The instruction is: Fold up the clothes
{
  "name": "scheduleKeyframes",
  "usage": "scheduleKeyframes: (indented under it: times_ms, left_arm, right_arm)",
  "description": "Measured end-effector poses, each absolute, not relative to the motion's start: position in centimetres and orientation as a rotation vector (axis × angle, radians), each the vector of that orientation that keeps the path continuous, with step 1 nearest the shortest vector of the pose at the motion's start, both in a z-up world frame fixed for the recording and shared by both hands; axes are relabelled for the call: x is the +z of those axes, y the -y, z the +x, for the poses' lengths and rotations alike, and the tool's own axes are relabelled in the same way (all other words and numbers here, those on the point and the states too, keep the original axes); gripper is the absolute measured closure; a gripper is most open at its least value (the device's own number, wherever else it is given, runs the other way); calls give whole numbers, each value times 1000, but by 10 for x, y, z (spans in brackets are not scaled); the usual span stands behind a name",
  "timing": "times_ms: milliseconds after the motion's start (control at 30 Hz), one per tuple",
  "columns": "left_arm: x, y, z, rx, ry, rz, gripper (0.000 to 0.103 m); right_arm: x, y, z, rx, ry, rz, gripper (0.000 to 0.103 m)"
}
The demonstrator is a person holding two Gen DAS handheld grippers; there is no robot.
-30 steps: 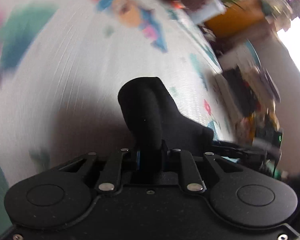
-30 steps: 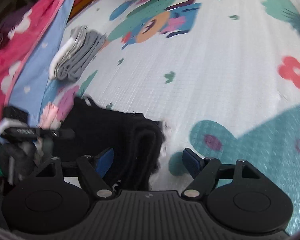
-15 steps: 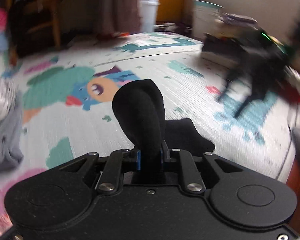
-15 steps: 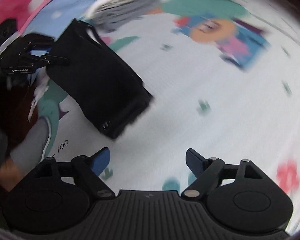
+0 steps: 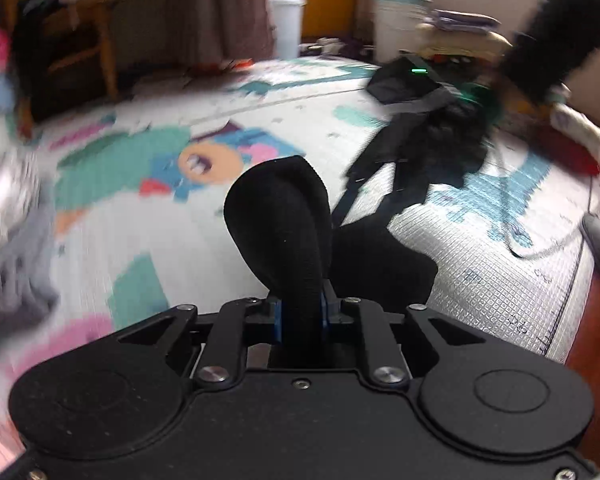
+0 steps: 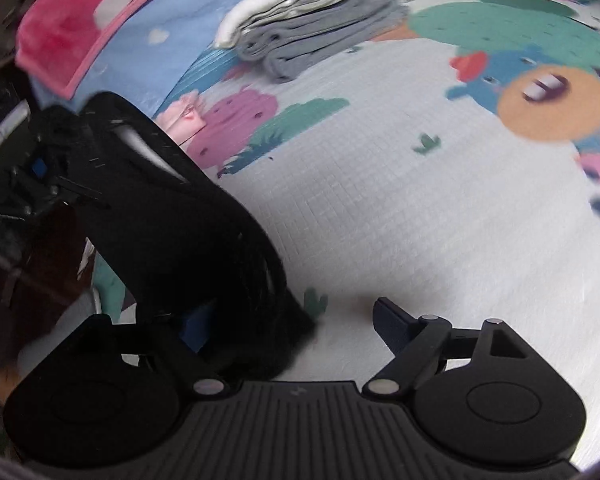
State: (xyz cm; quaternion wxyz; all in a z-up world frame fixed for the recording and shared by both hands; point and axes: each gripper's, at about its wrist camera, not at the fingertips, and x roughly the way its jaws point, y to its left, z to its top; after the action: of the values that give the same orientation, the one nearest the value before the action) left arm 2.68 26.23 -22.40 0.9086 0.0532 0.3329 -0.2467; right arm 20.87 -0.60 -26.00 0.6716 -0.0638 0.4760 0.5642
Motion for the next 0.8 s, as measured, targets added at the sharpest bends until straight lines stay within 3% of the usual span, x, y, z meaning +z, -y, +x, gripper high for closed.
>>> scheduleKeyframes:
  times_ms: [233,467,500,567,600,800]
  left_arm:
    - [-254,-299,32,-316,-835,-223,89]
    - [-258,-300,27,-272,-846,-319,89]
    - [-259,-301,27,-271,-845,-325,89]
    - [-260,-302,26,-270,-846,-334,89]
    - [-261,-303,26,-270,-846,-337,89]
    - [-262,-312,23,-256,-828,-402,89]
  right_arm:
    - [-266,25,146,861,-1080,242,19]
    - [-268,-1,108,706,-1061,261,21]
    - [-268,-3,107,677,-1058,272,27]
    - [-270,-6,106,643,-1046,249,48]
    - [-270,-7,106,628,-1040,233,64]
    - [-272,-11,116,654,-1067,259,75]
